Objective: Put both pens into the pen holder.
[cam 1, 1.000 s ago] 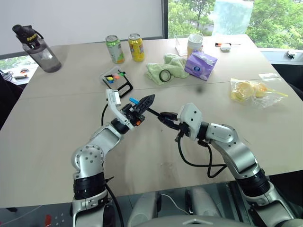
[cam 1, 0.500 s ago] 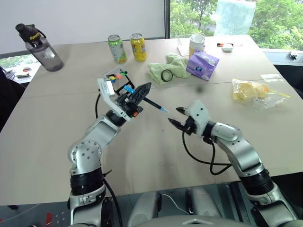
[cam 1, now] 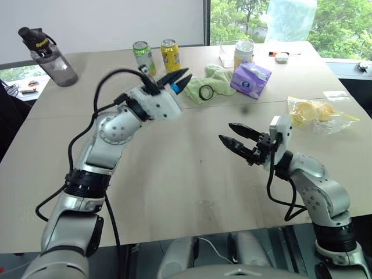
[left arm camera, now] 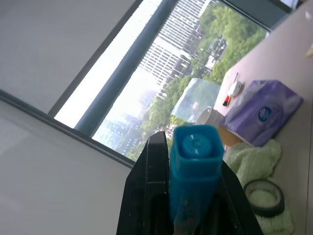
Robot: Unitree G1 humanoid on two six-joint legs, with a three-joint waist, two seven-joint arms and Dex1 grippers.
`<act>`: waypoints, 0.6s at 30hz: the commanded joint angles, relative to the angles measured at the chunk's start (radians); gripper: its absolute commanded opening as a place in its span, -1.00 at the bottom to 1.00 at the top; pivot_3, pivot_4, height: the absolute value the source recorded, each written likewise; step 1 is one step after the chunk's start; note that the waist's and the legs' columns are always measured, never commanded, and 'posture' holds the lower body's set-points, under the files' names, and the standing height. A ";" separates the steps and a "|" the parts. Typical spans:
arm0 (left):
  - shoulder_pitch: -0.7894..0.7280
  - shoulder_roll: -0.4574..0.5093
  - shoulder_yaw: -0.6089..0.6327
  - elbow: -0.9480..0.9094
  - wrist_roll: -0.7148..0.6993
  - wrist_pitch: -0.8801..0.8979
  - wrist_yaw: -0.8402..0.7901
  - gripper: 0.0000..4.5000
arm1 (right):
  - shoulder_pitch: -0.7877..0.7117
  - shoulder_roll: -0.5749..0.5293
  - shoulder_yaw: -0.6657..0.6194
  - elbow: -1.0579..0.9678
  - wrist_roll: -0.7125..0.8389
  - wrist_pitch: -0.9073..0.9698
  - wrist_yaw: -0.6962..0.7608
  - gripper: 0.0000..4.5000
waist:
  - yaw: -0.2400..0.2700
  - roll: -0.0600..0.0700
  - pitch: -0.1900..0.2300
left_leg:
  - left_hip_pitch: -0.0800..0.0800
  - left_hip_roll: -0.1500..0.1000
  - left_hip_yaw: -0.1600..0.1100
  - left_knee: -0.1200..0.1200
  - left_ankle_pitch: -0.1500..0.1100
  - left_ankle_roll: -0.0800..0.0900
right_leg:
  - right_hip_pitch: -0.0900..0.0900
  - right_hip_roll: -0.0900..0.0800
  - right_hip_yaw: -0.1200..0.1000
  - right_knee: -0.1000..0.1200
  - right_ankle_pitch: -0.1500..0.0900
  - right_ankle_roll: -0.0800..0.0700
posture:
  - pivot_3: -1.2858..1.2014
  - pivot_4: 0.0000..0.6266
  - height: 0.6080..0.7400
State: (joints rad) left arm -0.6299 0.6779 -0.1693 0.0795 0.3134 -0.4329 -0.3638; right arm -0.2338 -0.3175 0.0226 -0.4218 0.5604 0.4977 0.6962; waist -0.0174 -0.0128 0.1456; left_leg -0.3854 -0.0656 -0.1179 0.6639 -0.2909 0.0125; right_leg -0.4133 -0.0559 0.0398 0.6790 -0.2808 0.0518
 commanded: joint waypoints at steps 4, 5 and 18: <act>0.005 0.029 0.014 0.094 0.165 -0.052 0.111 -1.00 | -0.044 0.000 -0.021 -0.024 0.026 -0.058 0.011 0.19 | 0.000 0.000 0.000 | 0.000 0.000 0.000 0.001 0.000 0.000 | 0.000 0.001 -0.002 0.001 0.000 0.000 | 0.03 -0.52 1.00; 0.001 0.032 0.013 0.104 0.176 -0.057 0.118 -1.00 | -0.046 0.000 -0.021 -0.020 0.024 -0.064 0.009 0.19 | 0.000 0.000 0.000 | 0.000 0.000 0.000 0.001 0.000 0.000 | 0.000 0.001 -0.002 0.001 0.000 0.000 | 0.03 -0.52 1.00; -0.065 0.007 0.007 0.283 0.162 -0.102 0.157 -1.00 | -0.109 0.048 0.029 0.075 -0.162 -0.242 -0.083 0.19 | -0.001 0.000 0.000 | -0.001 0.000 -0.001 0.003 0.000 0.000 | 0.000 0.000 -0.004 0.002 0.000 0.000 | 0.03 -0.52 1.00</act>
State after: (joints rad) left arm -0.6774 0.6880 -0.1840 0.3674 0.4885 -0.5141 -0.2276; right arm -0.3273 -0.2697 0.0526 -0.3293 0.4038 0.2906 0.6210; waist -0.0181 -0.0128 0.1456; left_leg -0.3868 -0.0661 -0.1191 0.6668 -0.2908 0.0125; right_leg -0.4138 -0.0557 0.0362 0.6809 -0.2807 0.0520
